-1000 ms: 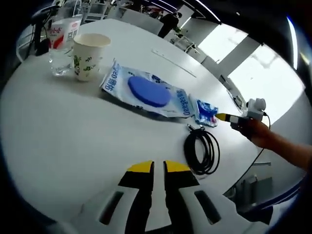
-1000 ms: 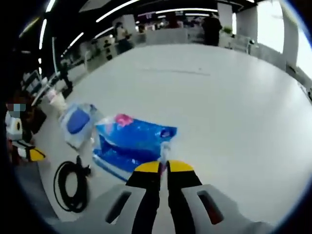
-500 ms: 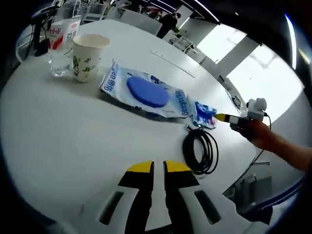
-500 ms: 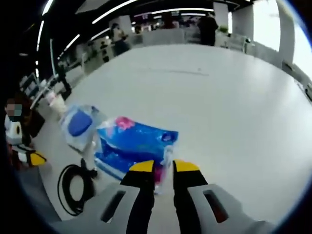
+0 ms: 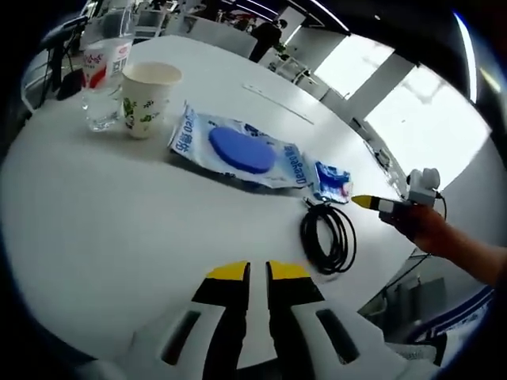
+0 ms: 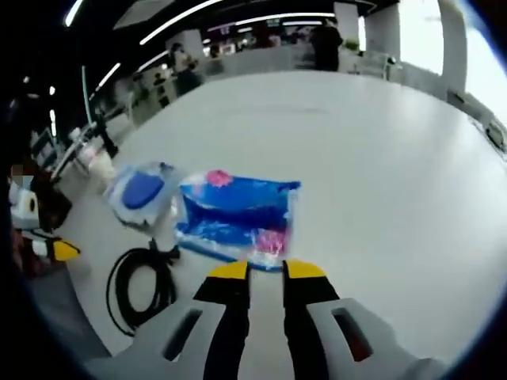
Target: Arrange the tabletop items into an orderly group along one side of the table until the central work area is clear of visible clutter.
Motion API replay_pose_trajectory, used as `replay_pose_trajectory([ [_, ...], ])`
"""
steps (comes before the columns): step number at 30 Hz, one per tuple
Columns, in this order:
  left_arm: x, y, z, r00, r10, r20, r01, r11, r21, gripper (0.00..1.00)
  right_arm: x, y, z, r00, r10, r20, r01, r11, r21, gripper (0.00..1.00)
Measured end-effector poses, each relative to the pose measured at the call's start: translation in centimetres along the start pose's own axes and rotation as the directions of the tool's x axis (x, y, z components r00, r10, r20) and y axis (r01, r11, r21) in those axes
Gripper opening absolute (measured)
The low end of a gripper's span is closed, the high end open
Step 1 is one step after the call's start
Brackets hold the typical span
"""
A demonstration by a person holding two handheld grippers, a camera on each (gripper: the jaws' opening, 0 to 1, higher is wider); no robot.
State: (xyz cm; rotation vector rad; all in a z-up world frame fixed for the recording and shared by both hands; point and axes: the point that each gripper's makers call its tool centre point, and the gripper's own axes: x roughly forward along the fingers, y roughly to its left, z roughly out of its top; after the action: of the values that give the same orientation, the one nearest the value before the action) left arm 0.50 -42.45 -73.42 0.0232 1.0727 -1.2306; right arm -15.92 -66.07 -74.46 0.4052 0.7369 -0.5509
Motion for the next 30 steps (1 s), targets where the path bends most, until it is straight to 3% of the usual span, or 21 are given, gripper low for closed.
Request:
replay_pose_trajectory([
  [16,-1.8,1.6,0.5,1.000,-0.012,0.010,0.011,0.998,0.056,0.05,-1.7,3.7,-2.9,0.999,0.037,0.004,-0.038,0.999,0.028,0.15],
  [19,-2.3,2.2,1.0,1.000,-0.008,0.024,0.007,0.998,0.063,0.06,-2.0,4.0,-2.6,0.999,0.043,0.009,-0.043,0.999,0.013,0.16],
  [27,-3.8,2.8,3.3,0.999,-0.003,0.053,-0.008,0.979,0.203,0.09,-2.9,6.3,-1.7,0.997,0.081,0.009,-0.080,0.994,-0.072,0.23],
  [30,-4.5,3.0,4.3,0.997,-0.014,0.071,-0.001,0.978,0.210,0.12,-3.2,7.2,-1.1,0.995,0.093,0.022,-0.091,0.993,-0.080,0.25],
])
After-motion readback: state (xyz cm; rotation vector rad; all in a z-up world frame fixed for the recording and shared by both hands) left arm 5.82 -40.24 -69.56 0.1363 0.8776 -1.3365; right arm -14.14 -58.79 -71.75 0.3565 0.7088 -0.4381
